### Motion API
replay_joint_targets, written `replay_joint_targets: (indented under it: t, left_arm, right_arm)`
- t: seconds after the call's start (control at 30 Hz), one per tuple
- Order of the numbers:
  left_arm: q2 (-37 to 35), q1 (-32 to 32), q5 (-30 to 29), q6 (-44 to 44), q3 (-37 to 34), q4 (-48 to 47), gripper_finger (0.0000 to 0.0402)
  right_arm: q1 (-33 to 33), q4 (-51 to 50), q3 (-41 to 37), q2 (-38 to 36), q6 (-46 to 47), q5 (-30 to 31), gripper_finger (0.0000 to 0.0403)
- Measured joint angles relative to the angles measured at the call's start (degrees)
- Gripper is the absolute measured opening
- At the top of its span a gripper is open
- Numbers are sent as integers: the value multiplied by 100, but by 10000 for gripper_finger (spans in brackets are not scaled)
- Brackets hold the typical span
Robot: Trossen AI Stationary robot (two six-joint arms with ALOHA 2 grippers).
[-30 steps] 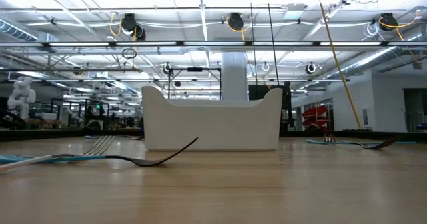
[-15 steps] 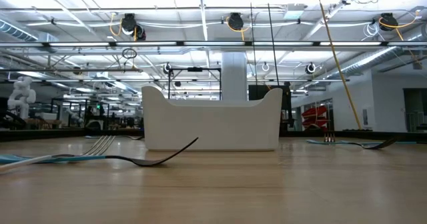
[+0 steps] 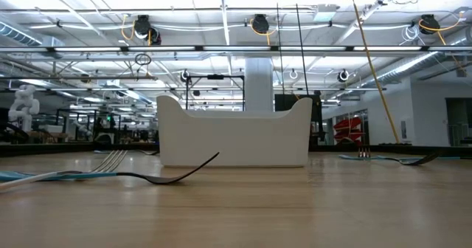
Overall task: Sort silverware by color (type)
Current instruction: Put the left orange fork into the white bin
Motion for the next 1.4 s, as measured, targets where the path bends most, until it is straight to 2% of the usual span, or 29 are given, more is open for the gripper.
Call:
replay_joint_targets:
  t: [0.17, 0.2, 0.3, 0.47, 0.8, 1.0, 1.27, 1.4]
  left_arm:
    - [-86, 142, 130, -1667, -10, -1903, 2]
    - [-92, 195, 231, -1893, -22, -1936, 2]
    - [-81, 307, 749, -1763, -77, -1894, 2]
    - [-112, 549, 875, -2197, -243, -1947, 2]
    - [-314, 1097, 1055, -1037, -277, -1959, 2]
    - [-397, 1095, 1114, -1051, -316, -1950, 7]
    - [-394, 1039, 754, -1824, -1679, -1966, 10]
    - [-654, 1114, 835, -2122, -2614, -1955, 10]
  right_arm:
    - [2, -14, 26, 0, 116, 262, 140]
    - [2, -13, 53, 0, 157, 320, 141]
    - [2, -12, 118, 0, 242, 492, 141]
    - [96, -20, 174, 0, 295, 604, 141]
    - [567, -16, 366, -7, -37, 1107, 141]
    - [818, -15, 409, -7, -49, 1112, 141]
    - [1053, -14, 409, -7, 26, 1300, 141]
    - [1067, -14, 409, -7, 28, 1391, 141]
